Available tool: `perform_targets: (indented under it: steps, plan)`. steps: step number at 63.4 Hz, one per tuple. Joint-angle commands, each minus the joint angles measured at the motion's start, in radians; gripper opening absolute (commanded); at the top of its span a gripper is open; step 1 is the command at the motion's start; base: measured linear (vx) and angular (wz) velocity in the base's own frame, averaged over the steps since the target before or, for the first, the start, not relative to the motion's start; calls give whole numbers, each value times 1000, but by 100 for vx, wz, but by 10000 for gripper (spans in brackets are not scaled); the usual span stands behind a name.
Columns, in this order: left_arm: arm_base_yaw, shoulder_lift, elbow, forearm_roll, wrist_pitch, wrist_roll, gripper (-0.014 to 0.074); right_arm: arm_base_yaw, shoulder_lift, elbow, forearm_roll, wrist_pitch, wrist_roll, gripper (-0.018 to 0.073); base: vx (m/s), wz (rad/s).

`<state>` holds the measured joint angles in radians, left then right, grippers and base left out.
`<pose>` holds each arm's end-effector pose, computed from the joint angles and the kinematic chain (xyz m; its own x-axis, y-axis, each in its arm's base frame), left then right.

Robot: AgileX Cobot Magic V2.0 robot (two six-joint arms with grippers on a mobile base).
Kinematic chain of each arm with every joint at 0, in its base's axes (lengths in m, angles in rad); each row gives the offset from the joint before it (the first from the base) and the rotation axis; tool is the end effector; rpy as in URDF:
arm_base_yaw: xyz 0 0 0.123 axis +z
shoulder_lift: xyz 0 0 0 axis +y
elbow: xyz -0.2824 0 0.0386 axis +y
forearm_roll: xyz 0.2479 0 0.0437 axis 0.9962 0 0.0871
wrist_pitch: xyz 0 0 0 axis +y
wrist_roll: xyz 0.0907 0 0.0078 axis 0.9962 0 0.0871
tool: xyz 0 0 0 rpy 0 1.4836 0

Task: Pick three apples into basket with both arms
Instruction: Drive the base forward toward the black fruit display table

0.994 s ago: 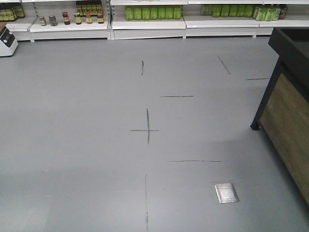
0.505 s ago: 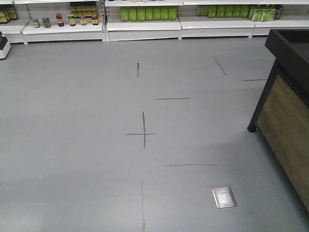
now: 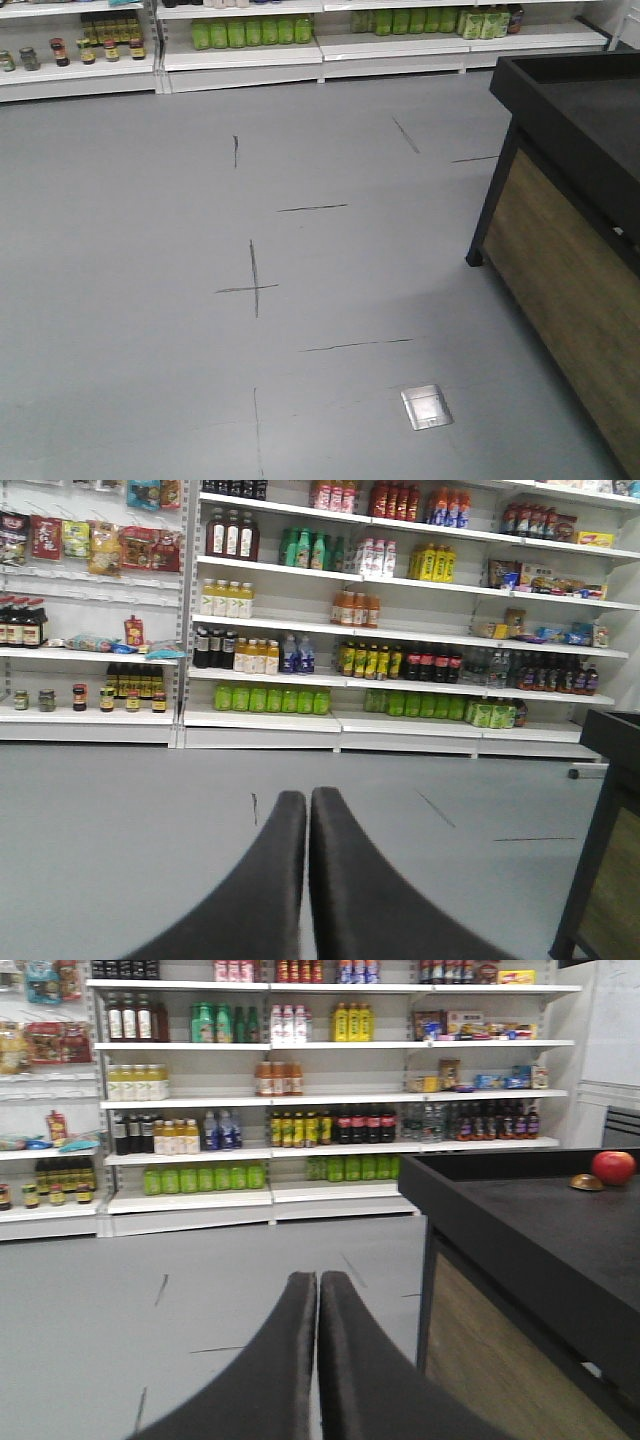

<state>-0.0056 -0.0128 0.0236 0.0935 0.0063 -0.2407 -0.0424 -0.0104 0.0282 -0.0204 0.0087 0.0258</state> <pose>0.0563 -0.0002 0.2053 0.0686 -0.1471 -0.9867 0.0152 0.9891 -0.1464 0.0567 -0.0024 0.2033 0.0608 0.0028 -0.9981 0.0422 0.9991 0.0054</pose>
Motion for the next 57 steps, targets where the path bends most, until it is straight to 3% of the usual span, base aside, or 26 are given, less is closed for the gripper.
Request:
perform_targets:
  steps: [1,57]
  plan:
    - [-5,-15,18,-8,-70,-5,-6,-5,-11,15,-5,-74,-6,-9,8,-29]
    - [-5,-15,18,-8,-70,-5,-6,-5,-11,15,-5,-74,-6,-9,11,-43]
